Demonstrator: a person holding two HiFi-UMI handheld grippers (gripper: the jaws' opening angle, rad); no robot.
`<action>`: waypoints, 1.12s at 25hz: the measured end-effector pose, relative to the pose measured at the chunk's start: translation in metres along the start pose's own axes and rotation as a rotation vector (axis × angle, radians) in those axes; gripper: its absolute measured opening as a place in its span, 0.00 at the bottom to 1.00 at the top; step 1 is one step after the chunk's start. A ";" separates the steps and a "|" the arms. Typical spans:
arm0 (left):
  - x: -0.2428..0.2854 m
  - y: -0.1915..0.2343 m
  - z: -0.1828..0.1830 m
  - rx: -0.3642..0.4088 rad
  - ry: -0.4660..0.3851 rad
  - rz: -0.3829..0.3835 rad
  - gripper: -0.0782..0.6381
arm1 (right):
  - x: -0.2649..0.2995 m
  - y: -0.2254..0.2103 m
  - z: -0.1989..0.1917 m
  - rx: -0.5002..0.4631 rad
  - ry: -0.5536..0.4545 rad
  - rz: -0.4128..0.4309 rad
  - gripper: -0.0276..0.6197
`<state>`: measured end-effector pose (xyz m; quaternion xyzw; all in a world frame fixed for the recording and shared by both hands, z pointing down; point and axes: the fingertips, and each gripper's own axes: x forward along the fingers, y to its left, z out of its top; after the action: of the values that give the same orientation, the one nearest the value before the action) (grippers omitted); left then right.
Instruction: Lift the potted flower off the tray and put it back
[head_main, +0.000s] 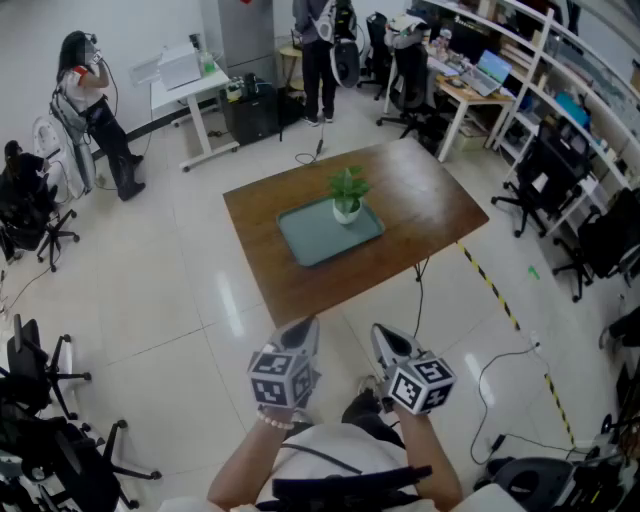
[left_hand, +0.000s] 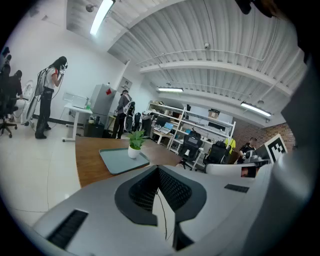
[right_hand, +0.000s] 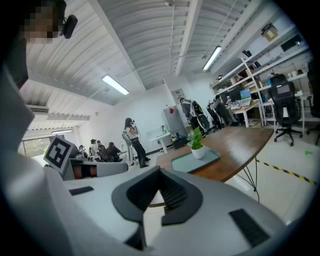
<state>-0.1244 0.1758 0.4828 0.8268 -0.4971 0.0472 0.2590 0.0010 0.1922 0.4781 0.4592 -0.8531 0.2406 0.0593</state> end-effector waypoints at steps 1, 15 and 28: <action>-0.001 0.000 0.000 0.000 0.000 0.001 0.10 | -0.001 0.001 0.000 -0.001 -0.001 0.001 0.06; -0.011 -0.003 -0.001 0.036 0.008 -0.032 0.10 | -0.004 0.010 -0.001 0.028 -0.097 0.012 0.07; 0.067 0.000 0.017 0.041 0.038 -0.030 0.10 | 0.072 -0.063 0.033 -0.056 -0.069 -0.003 0.41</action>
<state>-0.0941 0.1144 0.4910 0.8384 -0.4783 0.0692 0.2520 0.0150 0.0934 0.4950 0.4667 -0.8604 0.2004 0.0428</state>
